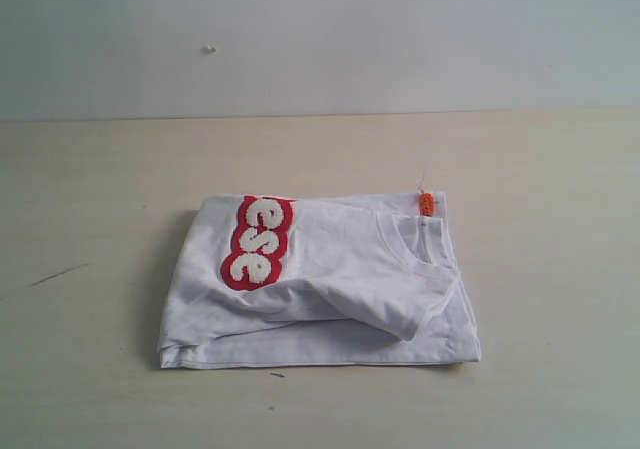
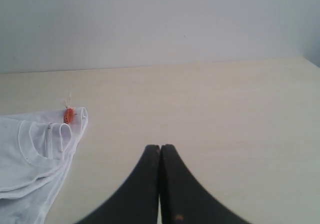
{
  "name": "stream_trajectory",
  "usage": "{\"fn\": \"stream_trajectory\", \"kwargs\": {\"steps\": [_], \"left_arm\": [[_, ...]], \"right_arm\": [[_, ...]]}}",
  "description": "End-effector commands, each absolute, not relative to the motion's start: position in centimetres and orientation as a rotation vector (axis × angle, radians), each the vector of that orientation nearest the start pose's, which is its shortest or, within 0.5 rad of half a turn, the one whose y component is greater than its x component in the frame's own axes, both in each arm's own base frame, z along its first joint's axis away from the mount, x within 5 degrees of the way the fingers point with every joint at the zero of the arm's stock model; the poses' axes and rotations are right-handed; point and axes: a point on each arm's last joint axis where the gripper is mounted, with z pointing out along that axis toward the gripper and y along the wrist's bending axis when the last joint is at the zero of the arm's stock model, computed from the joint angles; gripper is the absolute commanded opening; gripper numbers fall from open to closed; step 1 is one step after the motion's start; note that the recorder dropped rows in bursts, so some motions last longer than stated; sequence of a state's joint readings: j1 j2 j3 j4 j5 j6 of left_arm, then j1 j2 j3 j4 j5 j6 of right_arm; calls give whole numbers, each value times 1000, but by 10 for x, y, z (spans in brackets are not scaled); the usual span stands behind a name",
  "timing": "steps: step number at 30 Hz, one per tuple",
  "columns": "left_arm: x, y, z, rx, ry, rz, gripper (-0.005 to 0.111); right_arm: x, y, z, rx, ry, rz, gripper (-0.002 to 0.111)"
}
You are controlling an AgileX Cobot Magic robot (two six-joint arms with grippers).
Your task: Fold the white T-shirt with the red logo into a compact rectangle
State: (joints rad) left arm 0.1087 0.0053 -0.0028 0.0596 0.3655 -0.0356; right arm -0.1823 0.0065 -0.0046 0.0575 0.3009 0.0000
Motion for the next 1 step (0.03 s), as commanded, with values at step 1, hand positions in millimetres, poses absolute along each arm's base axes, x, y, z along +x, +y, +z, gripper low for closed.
{"fn": "stream_trajectory", "kwargs": {"steps": [1], "left_arm": [[53,8,181,-94,1841,115,0]], "right_arm": [[54,-9,187,189,1759,-95,0]]}}
